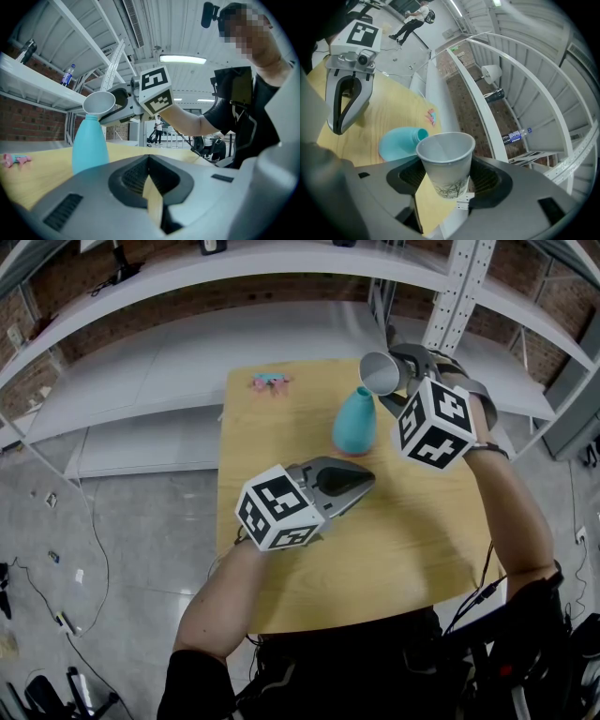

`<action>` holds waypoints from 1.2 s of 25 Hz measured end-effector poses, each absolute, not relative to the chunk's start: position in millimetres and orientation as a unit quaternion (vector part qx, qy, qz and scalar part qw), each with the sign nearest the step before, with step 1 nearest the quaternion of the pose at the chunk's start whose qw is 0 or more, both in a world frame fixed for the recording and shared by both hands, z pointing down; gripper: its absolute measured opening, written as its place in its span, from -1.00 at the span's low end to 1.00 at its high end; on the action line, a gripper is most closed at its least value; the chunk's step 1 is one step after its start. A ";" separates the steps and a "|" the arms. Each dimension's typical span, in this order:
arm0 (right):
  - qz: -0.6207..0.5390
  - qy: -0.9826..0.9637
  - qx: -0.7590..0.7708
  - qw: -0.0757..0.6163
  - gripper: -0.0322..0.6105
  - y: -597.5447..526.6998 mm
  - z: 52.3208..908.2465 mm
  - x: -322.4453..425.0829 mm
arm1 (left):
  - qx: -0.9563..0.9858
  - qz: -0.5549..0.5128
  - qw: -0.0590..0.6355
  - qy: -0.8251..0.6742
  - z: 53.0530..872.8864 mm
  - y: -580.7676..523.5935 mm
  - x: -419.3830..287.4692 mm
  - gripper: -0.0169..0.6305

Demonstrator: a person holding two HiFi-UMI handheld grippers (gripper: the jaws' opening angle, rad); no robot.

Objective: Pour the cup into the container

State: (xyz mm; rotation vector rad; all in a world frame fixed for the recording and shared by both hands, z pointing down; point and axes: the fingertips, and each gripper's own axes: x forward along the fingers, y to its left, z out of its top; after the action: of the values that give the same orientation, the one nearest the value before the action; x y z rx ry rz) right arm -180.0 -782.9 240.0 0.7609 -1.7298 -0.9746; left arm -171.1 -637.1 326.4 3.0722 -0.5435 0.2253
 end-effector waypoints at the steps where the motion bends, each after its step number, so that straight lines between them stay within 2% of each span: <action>1: -0.400 -0.711 0.312 0.487 0.03 -783.2 240.2 -180.0 | 0.982 0.072 0.007 -0.174 325.9 -637.2 -171.0 -0.94; 30: -0.404 -0.710 0.317 0.482 0.03 -783.4 241.4 -181.3 | 0.983 0.073 0.006 -0.170 326.1 -636.9 -170.8 -0.94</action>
State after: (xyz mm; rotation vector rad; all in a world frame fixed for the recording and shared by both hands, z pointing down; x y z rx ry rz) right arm -181.3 -783.4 241.4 0.7718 -1.7317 -0.9849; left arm -170.8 -636.9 326.1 3.0745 -0.5333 0.2278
